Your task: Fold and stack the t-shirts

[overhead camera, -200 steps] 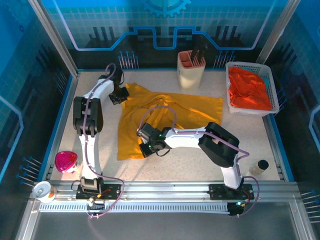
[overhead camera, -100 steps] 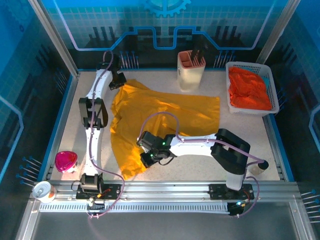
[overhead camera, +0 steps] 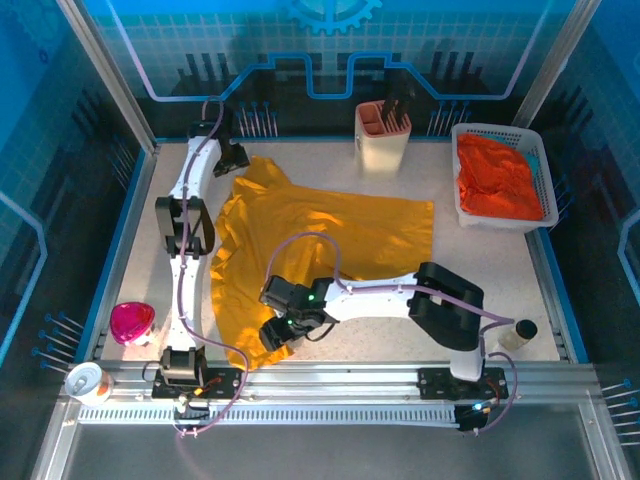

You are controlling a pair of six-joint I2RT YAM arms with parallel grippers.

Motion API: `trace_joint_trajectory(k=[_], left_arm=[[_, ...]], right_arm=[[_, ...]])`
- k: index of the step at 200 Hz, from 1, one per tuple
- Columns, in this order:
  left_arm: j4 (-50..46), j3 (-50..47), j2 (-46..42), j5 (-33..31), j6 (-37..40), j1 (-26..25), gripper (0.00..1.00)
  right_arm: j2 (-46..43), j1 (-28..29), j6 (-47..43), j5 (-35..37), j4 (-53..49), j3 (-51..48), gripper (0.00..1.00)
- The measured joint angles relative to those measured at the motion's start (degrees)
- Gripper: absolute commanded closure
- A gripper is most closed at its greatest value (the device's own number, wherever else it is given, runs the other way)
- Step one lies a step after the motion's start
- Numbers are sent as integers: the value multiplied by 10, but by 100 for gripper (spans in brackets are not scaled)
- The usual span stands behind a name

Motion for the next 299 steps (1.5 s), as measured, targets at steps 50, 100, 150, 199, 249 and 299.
trace_joint_trajectory(k=[50, 100, 150, 199, 249, 299], left_arm=[[18, -262, -203, 25, -5, -18, 41], [92, -608, -469, 65, -37, -76, 43], [138, -829, -605, 80, -89, -191, 44], [130, -971, -768, 85, -138, -202, 44], [118, -1031, -861, 96, -181, -224, 45], [118, -1044, -867, 100, -196, -234, 46]], right_arm=[[-151, -92, -2, 62, -48, -93, 17], [-308, -285, -22, 101, -113, -210, 15], [-342, -478, -58, 108, -141, -244, 27], [-257, -584, -88, 97, -116, -245, 36], [-148, -616, -121, 83, -119, -196, 74], [-132, -611, -143, 94, -123, -112, 100]])
